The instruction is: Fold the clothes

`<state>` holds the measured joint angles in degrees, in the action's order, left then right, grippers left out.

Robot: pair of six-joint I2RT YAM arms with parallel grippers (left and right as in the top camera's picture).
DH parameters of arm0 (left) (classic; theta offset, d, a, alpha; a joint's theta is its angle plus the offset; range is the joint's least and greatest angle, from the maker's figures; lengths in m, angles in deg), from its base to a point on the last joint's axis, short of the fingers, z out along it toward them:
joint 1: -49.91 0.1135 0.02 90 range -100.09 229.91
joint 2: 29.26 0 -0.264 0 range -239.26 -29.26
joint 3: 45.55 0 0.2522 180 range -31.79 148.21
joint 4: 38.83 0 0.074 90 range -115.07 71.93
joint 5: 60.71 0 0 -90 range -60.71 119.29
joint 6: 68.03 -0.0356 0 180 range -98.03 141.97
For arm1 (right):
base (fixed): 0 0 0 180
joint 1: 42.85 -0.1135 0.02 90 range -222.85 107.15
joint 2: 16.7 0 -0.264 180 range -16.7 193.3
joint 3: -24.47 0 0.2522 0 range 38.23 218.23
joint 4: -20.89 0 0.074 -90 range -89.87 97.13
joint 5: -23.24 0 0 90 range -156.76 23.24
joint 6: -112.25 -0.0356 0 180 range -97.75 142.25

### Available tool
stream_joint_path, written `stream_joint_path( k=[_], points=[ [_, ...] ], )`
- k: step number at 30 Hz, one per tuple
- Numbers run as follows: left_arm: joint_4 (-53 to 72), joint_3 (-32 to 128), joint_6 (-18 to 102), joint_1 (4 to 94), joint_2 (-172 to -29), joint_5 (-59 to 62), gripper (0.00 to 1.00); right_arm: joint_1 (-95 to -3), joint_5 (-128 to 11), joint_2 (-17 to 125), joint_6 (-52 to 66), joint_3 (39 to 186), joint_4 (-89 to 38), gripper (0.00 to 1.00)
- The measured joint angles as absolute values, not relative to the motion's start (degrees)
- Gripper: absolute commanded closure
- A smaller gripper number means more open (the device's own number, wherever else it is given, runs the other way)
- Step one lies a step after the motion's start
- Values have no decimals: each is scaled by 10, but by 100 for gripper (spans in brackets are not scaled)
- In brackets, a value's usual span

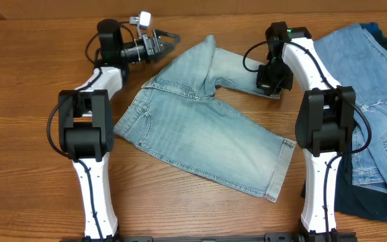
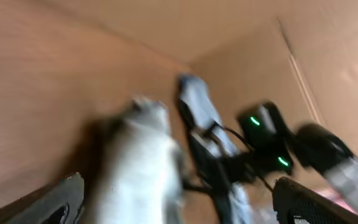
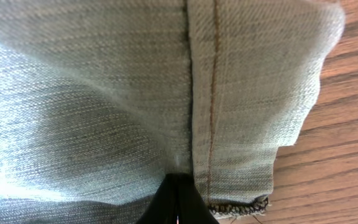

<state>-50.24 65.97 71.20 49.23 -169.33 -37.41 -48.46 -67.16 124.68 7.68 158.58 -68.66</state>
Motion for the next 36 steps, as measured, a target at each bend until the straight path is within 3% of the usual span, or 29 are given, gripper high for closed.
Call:
stream_joint_path(
  k=[3,8,11,17,23,28,31,32,34,36],
  points=[
    [-451,662,651,488,-1692,-302,0,-485,-672,1246,75,1586,-686,96],
    [-49,667,402,458,-1602,-124,0,-485,-674,1243,81,1585,-690,96],
    [87,668,278,431,-1509,6,0,-484,-681,1240,84,1583,-702,96],
    [285,672,183,414,-1397,161,0,-478,-702,1146,85,1571,-726,96],
    [289,603,172,409,-1396,249,0,-478,-703,1013,86,1572,-694,96],
    [240,552,149,356,-1396,316,1,-478,-686,1010,86,1571,-677,96],
    [200,551,119,340,-1396,316,46,-478,-684,1010,86,1571,-677,96],
    [189,551,113,341,-1396,313,48,-478,-684,1010,86,1571,-677,96],
    [163,550,104,349,-1396,300,48,-478,-682,1010,86,1571,-677,96],
    [136,549,104,364,-1396,279,28,-478,-682,1010,86,1571,-676,96]
  ],
)
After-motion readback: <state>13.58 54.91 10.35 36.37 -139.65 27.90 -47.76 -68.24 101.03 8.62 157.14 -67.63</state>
